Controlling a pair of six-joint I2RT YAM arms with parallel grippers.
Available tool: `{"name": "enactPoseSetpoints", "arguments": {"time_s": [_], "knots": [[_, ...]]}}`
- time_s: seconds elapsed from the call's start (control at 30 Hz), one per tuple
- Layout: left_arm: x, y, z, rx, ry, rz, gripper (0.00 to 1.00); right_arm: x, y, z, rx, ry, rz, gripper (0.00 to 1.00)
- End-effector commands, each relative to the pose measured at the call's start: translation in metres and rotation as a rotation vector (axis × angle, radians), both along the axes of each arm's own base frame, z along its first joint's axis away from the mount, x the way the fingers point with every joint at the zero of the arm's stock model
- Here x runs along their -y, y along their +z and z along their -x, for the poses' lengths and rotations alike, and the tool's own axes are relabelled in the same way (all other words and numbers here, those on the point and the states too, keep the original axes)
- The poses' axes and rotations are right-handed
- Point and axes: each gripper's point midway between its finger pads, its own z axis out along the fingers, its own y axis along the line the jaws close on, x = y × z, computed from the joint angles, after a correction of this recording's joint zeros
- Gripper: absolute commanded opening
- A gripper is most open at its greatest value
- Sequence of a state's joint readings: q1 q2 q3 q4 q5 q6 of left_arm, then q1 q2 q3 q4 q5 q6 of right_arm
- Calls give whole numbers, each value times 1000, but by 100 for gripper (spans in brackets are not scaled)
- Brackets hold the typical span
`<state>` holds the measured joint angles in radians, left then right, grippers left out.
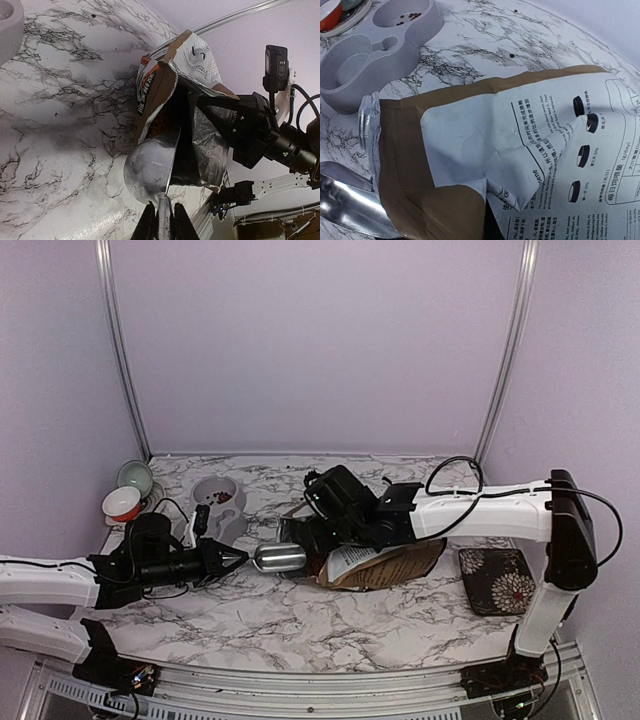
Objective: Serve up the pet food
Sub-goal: Insert the spatula into the pet food bag.
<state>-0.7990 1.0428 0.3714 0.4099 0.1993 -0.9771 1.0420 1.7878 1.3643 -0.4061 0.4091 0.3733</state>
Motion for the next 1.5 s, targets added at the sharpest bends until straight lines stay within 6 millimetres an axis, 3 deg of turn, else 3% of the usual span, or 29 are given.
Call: {"name": "enactPoseSetpoints", "arguments": {"time_s": [0.0,0.2,0.4,0.6,0.77,1.17,1.47], "knots": [[17,17,-15,64,21,60,0,-7,33,-23,89,-45,-73,0],[32,8,-28,64,83,27,0,-5,30,-23,85,-52,-61,0],[29,-4,-43,51,195,0,0,-1,21,-20,69,-53,-45,0],[42,5,-54,116,217,-28,0,2,10,-15,45,-51,-38,0],[55,7,-57,187,226,-86,0,2,8,-14,35,-50,-35,0],[46,-1,-60,268,305,-204,0,4,8,-14,35,-51,-30,0],[55,-9,-59,325,288,-322,0,3,7,-14,32,-49,-31,0]]}}
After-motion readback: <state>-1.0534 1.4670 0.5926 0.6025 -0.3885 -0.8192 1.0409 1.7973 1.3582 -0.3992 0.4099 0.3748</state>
